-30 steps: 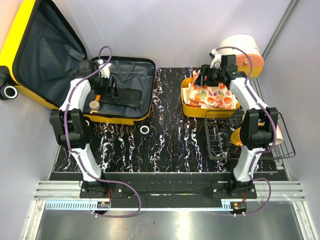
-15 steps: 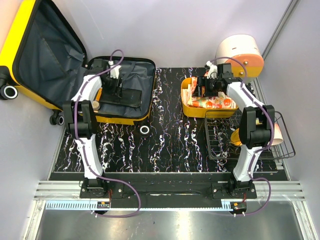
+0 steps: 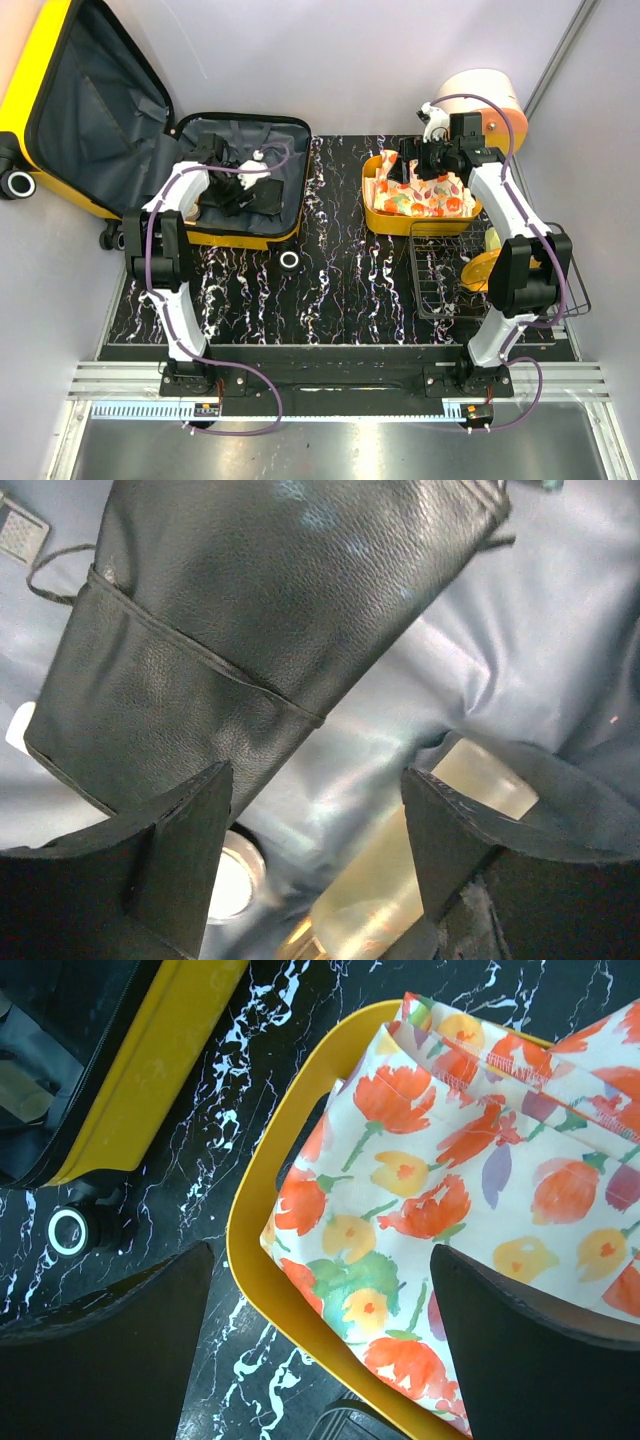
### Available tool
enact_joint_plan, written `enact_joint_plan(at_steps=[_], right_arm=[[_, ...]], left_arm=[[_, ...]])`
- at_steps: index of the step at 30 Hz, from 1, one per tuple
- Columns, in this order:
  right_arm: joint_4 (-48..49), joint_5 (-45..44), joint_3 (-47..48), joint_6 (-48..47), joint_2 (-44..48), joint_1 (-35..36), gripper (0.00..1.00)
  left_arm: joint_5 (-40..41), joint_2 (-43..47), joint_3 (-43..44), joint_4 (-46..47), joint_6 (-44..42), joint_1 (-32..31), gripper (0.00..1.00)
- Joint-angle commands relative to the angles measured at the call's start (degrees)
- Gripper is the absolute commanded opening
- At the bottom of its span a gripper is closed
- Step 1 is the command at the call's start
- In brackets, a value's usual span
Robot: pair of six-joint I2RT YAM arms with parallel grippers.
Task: Open, take out, and arrange the luggage
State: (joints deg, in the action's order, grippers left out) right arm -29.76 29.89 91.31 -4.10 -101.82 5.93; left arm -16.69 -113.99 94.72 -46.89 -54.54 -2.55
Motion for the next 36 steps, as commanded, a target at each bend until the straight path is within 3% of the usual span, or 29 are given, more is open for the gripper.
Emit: enact_joint_plan(at_steps=[1,9,13,14,16,18,20,22,23,27,30,36], right_arm=[[1.9,1.2,1.3,-2.2,2.4,-0.1,1.0],[2.2,-0.4,0.4,-1.6,3.6,-0.1,1.0],[2.2,-1.1,-0.4,-1.6,4.4,-0.2,1.0],[2.3,-1.1,-0.8,-1.5,4.6,-0.2,1.0],[2.4,-1.1,-1.0,-1.4,4.8,-0.3,1.0],[2.8,-1.3,-1.2,-1.1,4.8,-0.2,1.0],[2.9,-1.2,-1.0,-0.6,4.5,-0.2,1.0],[3.1,-1.2,-0.8,-0.3,4.2,-0.2,1.0],[3.2,-1.2,-0.5,0.0,3.8,-0.2,1.0],[3.7,-0.8,-0.3,0.5,3.7,-0.2,1.0],[4.9,-0.9,-0.5,0.6,4.3,-0.2,1.0],[11.4,0.4,-2.9,1.9,6.7,-0.2,1.0]], left_arm=[[1.8,2.4,-2.5,4.3,-18.0,-0.8,0.71],[4.8,-1.0,-5.2,12.4,-22.1,-4.5,0.66],[5.0,-1.9,-5.5,14.8,-21.7,-5.4,0.57],[5.3,-1.8,-6.3,15.2,-21.8,-5.5,0.49],[5.5,-1.2,-7.4,16.4,-22.4,-5.7,0.44],[5.4,-0.8,-9.2,17.0,-22.8,-5.9,0.46],[6.0,-0.4,-11.1,17.1,-24.2,-6.3,0.57],[6.8,-0.3,-12.1,18.7,-24.2,-6.6,0.57],[6.8,-0.5,-11.8,18.9,-23.6,-6.8,0.55],[5.3,-0.3,-8.9,18.9,-17.6,-6.7,0.17],[1.8,3.2,-7.2,18.9,-11.8,-6.7,0.01],[-7.4,11.3,0.5,14.1,2.5,-4.9,0.0]])
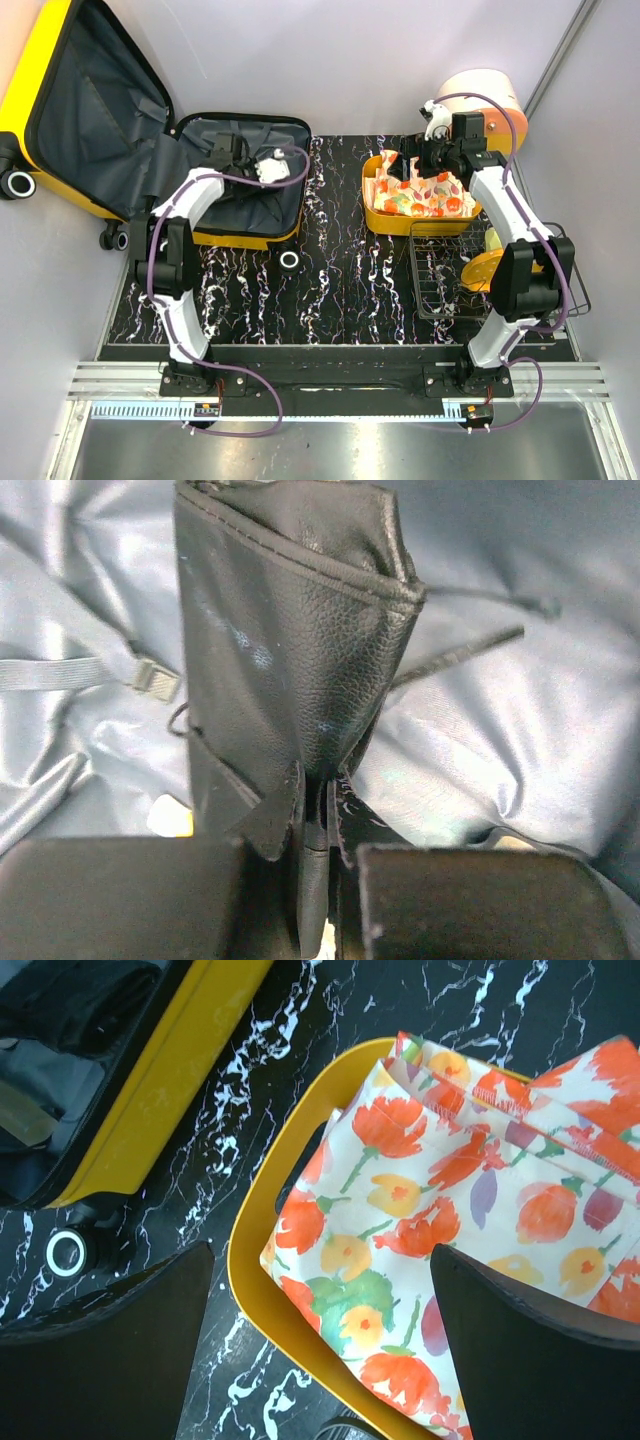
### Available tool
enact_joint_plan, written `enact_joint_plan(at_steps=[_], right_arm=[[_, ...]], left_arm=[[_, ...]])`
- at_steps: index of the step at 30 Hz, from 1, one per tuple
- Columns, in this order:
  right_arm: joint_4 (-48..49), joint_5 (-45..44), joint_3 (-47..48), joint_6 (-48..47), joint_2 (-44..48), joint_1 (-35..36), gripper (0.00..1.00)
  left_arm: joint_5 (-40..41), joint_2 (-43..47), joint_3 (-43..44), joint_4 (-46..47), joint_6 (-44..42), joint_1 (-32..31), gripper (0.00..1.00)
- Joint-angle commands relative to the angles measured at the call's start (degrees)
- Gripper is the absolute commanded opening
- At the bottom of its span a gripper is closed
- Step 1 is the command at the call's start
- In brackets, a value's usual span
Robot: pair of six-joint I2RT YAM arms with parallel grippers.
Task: Open, take out, and arrange the luggage
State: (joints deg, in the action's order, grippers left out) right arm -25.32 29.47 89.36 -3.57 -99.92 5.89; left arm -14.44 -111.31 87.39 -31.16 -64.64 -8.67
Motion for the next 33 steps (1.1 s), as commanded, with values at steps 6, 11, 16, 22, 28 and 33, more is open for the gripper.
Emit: enact_joint_plan(at_steps=[6,11,16,22,28,33], right_arm=[[16.4,8.2,-2.7,4.9,6.2,-0.2,1.0],[26.7,20.1,-4.2,6.2,6.8,0.1,1.0],[31.8,30.1,-3.6,7.0,6.9,1.7,1.0],[31.2,36.4,-2.5,5.3,8.0,6.3,1.0],[30.9,38.8,-2.5,6.2,8.2,9.8,0.99],[31.8,39.2,-2.0,7.8,7.8,11.3,0.98]], left_arm=[[-27.4,13.9,18.0,-6.5,31.3,3.8,0.0],[-45.9,18.0,16.2,-3.8,45.9,3.8,0.0],[-56.2,21.7,10.9,4.7,56.9,3.7,0.0],[-63.7,24.2,5.2,12.3,66.9,1.5,0.0],[-66.9,24.9,3.8,12.3,67.6,-0.7,0.0],[-67.7,24.6,3.5,12.3,68.2,-2.4,0.0]])
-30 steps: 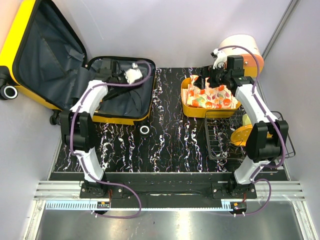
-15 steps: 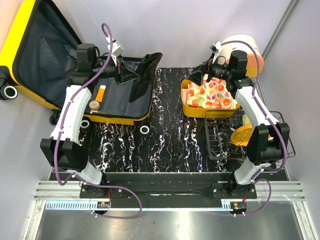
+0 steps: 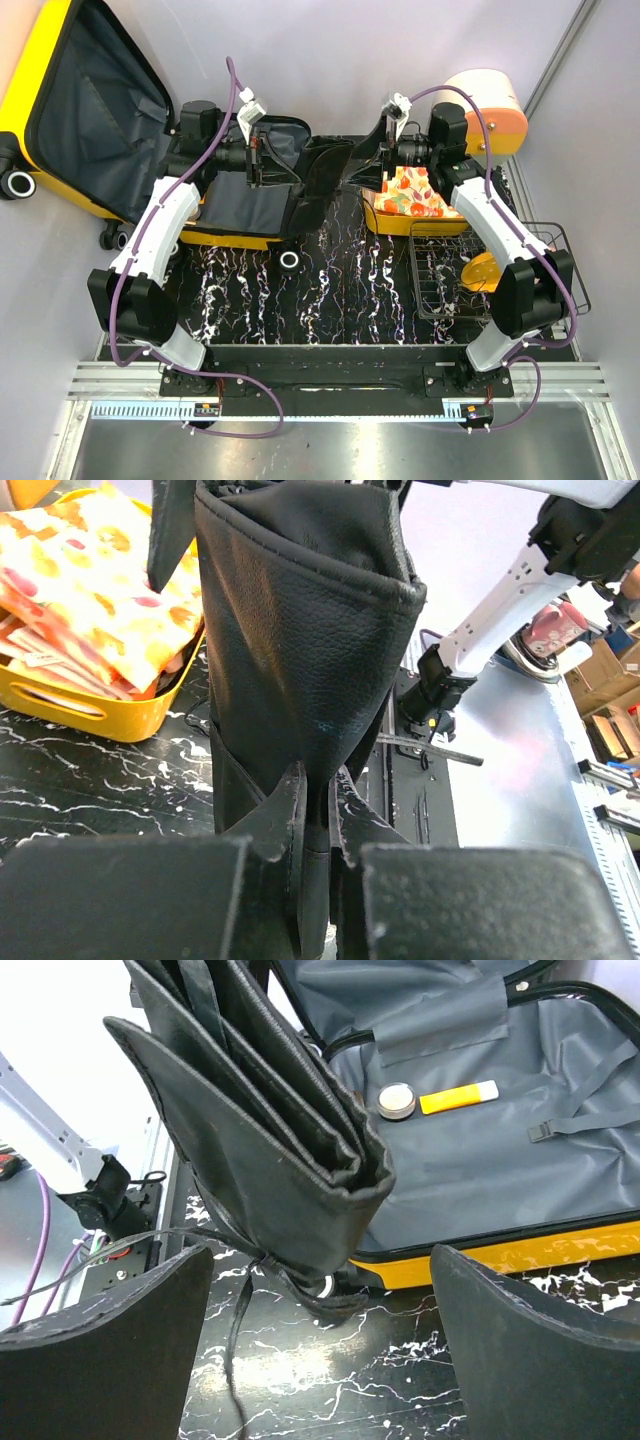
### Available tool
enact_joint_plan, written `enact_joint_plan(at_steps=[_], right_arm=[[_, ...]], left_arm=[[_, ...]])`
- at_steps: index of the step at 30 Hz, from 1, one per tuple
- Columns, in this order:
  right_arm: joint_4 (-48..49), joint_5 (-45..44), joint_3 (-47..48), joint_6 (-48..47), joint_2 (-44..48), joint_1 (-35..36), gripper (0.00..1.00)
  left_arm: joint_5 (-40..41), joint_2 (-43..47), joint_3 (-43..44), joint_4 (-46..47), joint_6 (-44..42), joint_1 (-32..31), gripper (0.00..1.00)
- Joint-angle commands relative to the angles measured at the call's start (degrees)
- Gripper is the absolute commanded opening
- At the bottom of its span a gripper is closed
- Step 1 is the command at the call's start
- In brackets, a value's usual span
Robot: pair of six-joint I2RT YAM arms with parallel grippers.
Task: Open, take out, and arrange the luggage
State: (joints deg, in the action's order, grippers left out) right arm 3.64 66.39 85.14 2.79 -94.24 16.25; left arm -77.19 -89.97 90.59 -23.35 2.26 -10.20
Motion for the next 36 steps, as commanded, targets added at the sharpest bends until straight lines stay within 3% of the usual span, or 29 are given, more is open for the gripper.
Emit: enact_joint_plan(at_steps=[1,4,6,7,9,10,11,12,14,16,18,19,20,23,27,32,36], right_arm=[[3.5,2.4,2.7,2.2,2.1,1.5,0.98],[5.9,2.5,3.2,6.0,2.4,2.2,0.87],[5.9,2.7,3.3,8.0,2.7,2.6,0.72],[5.7,2.5,3.1,8.5,3.2,2.6,0.57],[3.8,1.6,2.8,8.6,3.9,2.6,0.39],[3.0,1.0,2.5,8.0,4.8,2.6,0.17],[2.2,0.3,2.1,7.6,5.5,2.6,0.05],[0.9,-2.1,1.8,7.5,6.1,2.5,0.0],[0.5,-5.1,0.0,8.6,8.3,2.1,0.0],[0.4,-9.9,-1.8,12.3,9.8,0.5,0.0],[0.7,-13.9,-2.9,16.9,10.4,-1.5,0.0],[1.1,-15.5,-3.9,18.9,10.7,-3.7,0.0],[1.9,-16.9,-4.7,21.3,11.0,-5.2,0.0],[5.2,-23.7,-8.8,30.8,12.1,-11.0,0.0],[8.6,-37.0,-15.9,40.5,13.9,-15.8,0.0],[8.9,-47.0,-20.0,42.6,12.9,-17.6,0.0],[0.7,-59.7,-20.1,46.0,10.7,-17.9,0.0]], left_arm=[[-4.7,3.2,0.2,4.5,1.2,-1.1,0.0],[-3.9,2.7,0.7,4.6,1.7,-1.4,0.0],[-3.4,2.1,1.0,5.3,2.6,-1.6,0.0],[-2.5,1.9,1.3,5.4,2.7,-1.7,0.0],[-1.9,1.3,1.8,5.6,3.4,-1.9,0.0],[-0.9,1.1,2.1,5.7,3.8,-2.0,0.0],[0.1,0.7,2.1,6.0,4.7,-2.0,0.02],[0.7,0.5,2.2,6.1,4.9,-2.1,0.06],[2.6,0.2,2.3,6.7,5.6,-2.0,0.19],[6.3,0.4,2.1,7.1,6.0,-2.1,0.43],[8.4,0.5,2.2,7.4,5.7,-1.8,0.52],[12.5,0.7,2.1,7.2,5.6,-1.8,0.8],[14.5,0.9,1.9,7.4,5.2,-1.4,0.89],[19.1,0.9,1.7,8.0,5.0,-0.9,0.96],[19.2,0.5,2.0,8.4,5.1,-0.7,0.96],[18.8,0.6,1.4,9.1,5.6,-0.8,0.97],[19.2,1.3,1.2,7.4,3.5,-0.8,0.97]])
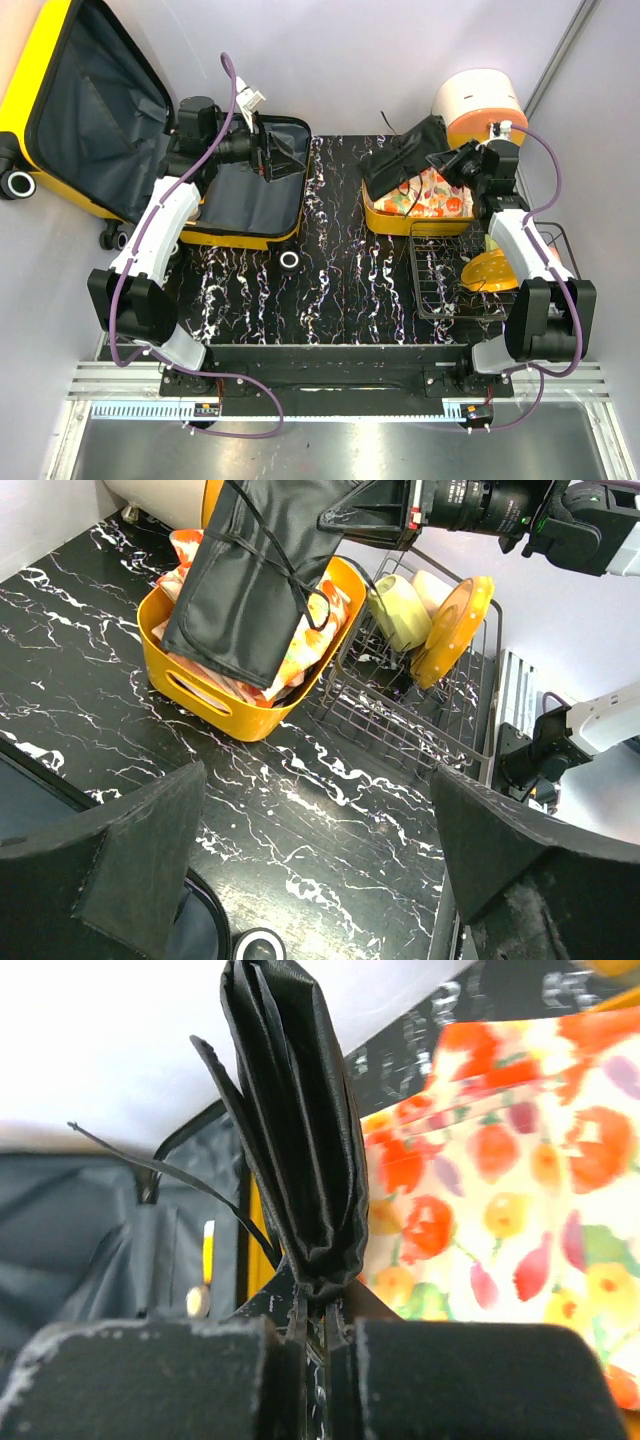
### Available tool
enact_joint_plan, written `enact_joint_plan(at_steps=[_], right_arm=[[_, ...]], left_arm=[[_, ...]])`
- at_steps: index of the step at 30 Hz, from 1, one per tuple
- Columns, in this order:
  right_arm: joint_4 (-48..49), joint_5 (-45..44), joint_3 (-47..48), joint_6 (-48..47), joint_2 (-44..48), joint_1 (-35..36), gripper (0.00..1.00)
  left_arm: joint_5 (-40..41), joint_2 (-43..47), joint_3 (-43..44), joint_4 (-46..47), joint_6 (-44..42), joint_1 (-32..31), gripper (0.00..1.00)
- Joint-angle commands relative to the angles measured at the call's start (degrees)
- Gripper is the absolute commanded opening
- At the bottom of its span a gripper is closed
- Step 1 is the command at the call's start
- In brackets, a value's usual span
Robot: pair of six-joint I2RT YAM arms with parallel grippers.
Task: Open, take out, and arrange the luggage
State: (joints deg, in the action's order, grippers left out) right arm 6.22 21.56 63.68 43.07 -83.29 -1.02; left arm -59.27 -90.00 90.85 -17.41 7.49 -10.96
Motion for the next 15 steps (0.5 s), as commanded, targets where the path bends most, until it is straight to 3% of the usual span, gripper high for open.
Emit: enact_joint_plan(at_steps=[1,8,9,11,15], right_arm=[[-3.5,-16.4,1.4,6.0,-0.5,-0.9,0.0],[-12.4,-22.1,-1.5,11.3,-1.4,-2.8,0.0],[-11.8,-21.7,-3.4,11.5,-1.4,-2.8,0.18],[-12.0,-21.7,-4.8,11.3,-1.0,-3.1,0.4],[-16.5,-18.3,-2.4,6.3,0.1,-6.0,0.63]], left_arm=[[1.6,1.7,0.7,0.6,-2.2,0.0,0.98],[2.3,2.5,-0.8,-0.5,-3.7,0.0,0.98],[2.3,2.4,-0.8,-0.5,-3.7,0.0,0.98],[2.2,2.1,-0.6,-0.9,-4.1,0.0,0.98],[2.4,1.9,0.1,-2.6,-5.4,0.1,0.98]])
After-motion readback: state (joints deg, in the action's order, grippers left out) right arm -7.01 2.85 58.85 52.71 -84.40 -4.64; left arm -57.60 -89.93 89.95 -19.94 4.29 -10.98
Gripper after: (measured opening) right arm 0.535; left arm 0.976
